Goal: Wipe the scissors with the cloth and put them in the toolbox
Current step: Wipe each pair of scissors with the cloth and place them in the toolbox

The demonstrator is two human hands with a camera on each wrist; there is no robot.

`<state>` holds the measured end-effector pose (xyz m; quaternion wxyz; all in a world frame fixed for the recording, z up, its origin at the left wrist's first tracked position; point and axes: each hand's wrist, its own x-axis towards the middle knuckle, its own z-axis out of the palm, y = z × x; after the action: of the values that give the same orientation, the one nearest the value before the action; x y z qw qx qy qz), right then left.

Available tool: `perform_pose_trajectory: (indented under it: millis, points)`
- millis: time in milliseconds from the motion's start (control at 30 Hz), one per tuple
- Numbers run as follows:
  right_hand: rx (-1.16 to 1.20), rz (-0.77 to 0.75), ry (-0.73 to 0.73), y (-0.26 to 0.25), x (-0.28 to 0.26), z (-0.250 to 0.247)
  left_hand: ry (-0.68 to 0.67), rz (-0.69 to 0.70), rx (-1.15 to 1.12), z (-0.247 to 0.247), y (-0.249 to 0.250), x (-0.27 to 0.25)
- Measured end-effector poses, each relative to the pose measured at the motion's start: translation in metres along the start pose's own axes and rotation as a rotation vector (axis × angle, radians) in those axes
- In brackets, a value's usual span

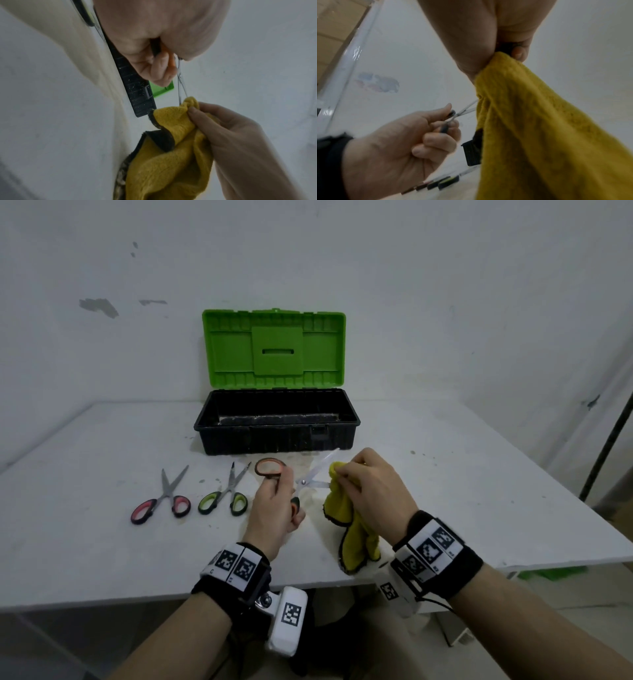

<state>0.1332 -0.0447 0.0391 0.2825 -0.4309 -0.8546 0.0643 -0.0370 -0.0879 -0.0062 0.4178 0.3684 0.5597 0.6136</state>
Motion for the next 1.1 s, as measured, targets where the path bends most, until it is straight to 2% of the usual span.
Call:
perform_pose_trajectory:
  millis: [233,400,600,767,933,1100]
  points:
    - [0.08,-0.012,0.119,0.008,-0.002,-0.01,-0.137,-0.065,0.072,-0.009,-0.001,0.008]
    - [0.08,-0.017,0.148,0.011,-0.003,-0.013,-0.233,-0.038,0.121,-0.011,0.003,0.007]
    - [0.082,-0.002,0.176,0.019,-0.002,-0.016,-0.229,0.01,0.156,-0.011,0.005,0.01]
    - [0.07,0.008,0.184,0.024,-0.004,-0.017,-0.221,0.001,0.054,-0.014,0.007,0.014]
    - [0.052,0.013,0.178,0.028,-0.006,-0.015,-0.115,0.111,0.168,-0.018,0.003,0.016]
    - [0.086,0.001,0.154,0.028,-0.007,-0.012,-0.122,0.056,0.182,-0.019,0.002,0.02]
